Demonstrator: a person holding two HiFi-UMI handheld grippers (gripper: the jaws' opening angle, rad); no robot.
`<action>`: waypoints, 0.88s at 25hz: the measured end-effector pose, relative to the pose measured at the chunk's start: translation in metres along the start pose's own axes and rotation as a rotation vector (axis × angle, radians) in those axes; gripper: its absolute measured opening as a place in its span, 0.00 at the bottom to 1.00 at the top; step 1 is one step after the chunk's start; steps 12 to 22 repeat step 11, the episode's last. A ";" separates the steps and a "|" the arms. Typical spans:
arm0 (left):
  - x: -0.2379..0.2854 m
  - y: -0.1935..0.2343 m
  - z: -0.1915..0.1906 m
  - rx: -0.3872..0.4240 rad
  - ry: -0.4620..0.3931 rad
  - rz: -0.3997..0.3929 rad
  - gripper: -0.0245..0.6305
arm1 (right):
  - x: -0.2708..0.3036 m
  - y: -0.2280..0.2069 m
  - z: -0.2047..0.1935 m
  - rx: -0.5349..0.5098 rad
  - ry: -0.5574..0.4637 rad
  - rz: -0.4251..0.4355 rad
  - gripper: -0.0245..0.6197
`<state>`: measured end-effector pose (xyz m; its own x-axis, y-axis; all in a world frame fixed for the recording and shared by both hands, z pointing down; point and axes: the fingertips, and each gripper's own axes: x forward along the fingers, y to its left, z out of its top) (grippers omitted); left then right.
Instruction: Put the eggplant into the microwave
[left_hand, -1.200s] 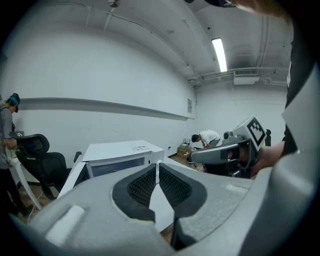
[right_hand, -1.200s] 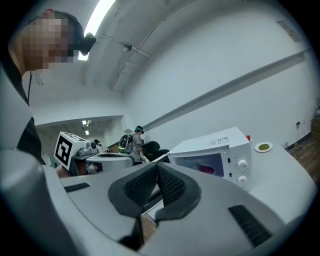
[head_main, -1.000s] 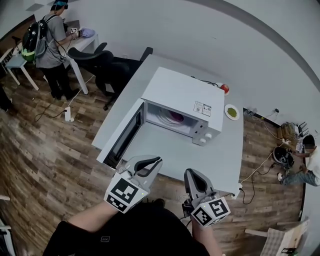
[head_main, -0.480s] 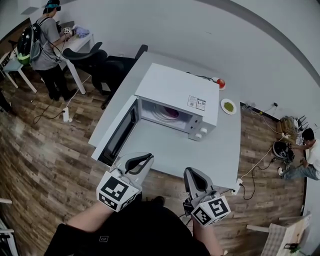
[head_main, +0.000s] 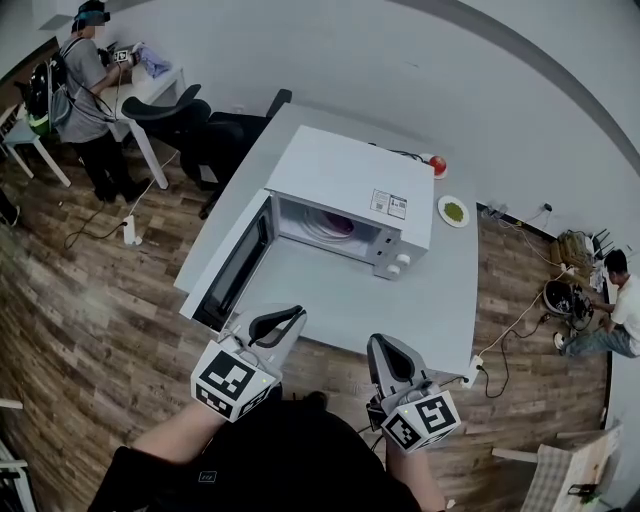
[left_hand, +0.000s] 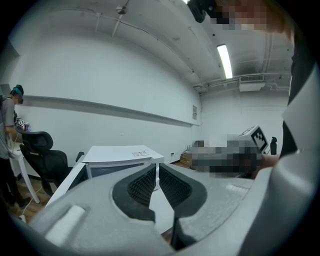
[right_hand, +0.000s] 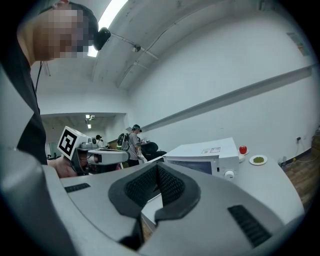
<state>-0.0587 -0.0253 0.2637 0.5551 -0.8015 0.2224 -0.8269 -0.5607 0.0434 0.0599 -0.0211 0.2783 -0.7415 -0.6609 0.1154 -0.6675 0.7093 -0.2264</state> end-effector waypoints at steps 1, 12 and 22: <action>0.000 0.000 -0.001 -0.001 0.002 -0.001 0.08 | 0.000 0.000 0.000 -0.001 0.000 0.001 0.06; 0.000 0.000 -0.004 -0.005 0.010 0.001 0.08 | 0.003 0.001 -0.002 0.000 0.008 0.007 0.06; 0.000 0.000 -0.004 -0.005 0.010 0.001 0.08 | 0.003 0.001 -0.002 0.000 0.008 0.007 0.06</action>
